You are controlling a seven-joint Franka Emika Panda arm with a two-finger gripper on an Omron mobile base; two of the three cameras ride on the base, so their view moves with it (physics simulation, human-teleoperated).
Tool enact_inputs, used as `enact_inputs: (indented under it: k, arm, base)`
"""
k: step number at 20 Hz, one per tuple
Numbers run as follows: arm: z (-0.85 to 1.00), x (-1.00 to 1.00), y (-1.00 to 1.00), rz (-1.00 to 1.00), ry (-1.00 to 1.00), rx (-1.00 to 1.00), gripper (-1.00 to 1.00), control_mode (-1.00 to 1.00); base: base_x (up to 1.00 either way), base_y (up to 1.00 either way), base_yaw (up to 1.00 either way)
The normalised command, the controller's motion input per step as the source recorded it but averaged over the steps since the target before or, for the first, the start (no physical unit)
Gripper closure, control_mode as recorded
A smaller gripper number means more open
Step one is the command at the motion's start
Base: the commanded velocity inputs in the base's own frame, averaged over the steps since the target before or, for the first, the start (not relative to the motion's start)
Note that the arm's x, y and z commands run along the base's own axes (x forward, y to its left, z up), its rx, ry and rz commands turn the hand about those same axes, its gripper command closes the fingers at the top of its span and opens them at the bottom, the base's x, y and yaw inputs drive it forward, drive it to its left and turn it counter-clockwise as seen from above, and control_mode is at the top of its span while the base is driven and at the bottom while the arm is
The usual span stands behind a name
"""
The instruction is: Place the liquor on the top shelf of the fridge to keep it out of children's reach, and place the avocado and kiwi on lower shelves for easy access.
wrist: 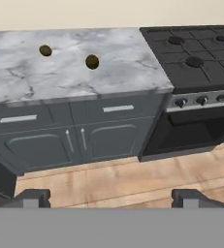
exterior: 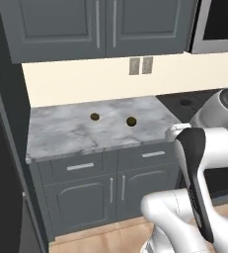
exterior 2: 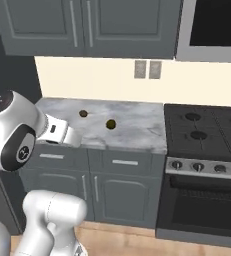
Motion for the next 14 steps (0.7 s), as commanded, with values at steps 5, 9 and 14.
enact_inputs:
  k: [5, 9, 14]
  arm:
    - [0.0, 0.0, 0.0, 0.0, 0.0, 0.0, -1.0, 1.0]
    - [0.0, 0.0, 0.0, 0.0, 0.0, 0.0, -1.0, 1.0]
    - [0.0, 0.0, 0.0, 0.0, 0.0, 0.0, -1.0, 1.0]
  base:
    - [0.87, 0.0, 0.05]
    - [0.73, 0.0, 0.06]
    - [0.6, 0.0, 0.07]
